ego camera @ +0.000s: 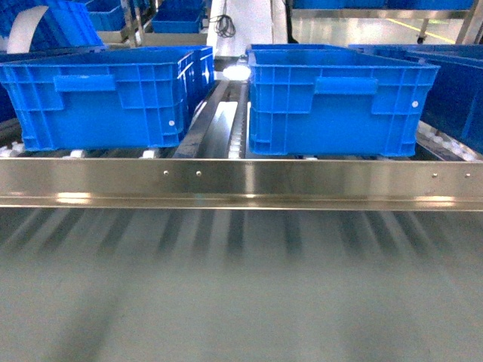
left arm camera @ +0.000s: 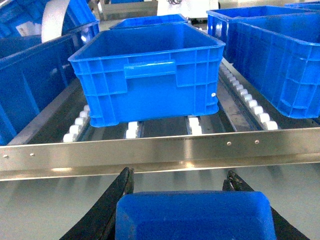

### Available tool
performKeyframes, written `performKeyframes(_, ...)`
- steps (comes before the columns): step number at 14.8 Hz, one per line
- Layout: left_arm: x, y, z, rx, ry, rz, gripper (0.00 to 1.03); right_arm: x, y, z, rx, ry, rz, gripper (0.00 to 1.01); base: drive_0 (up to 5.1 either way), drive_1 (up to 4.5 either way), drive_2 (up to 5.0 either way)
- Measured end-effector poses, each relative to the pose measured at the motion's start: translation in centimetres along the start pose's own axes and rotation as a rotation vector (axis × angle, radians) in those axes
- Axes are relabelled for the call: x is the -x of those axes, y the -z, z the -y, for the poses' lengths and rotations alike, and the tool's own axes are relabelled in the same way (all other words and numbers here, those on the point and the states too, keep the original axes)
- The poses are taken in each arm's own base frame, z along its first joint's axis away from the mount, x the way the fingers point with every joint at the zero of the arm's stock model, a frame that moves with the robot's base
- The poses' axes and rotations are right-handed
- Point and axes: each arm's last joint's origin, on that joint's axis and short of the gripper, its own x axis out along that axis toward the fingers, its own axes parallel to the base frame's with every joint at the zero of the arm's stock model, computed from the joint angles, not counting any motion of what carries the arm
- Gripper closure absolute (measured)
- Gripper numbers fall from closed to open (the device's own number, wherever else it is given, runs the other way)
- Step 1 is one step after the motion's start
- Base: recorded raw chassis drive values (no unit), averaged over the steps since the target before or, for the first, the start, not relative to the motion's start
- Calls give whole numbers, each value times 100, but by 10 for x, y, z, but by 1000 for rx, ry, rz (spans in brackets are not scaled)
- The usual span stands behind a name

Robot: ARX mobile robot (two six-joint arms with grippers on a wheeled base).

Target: Sort blue parts and orange caps into right shelf containers

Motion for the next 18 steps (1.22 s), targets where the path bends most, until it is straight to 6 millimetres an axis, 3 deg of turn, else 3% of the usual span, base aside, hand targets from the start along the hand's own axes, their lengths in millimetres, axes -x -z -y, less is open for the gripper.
performKeyframes(6,0,0,0,0,0,-1,58,0,0,0,1,0,-2,59,16,433,-402)
performKeyframes(18,0,0,0,0,0,-2,58,0,0,0,1,0,-3,59,1,9,-7)
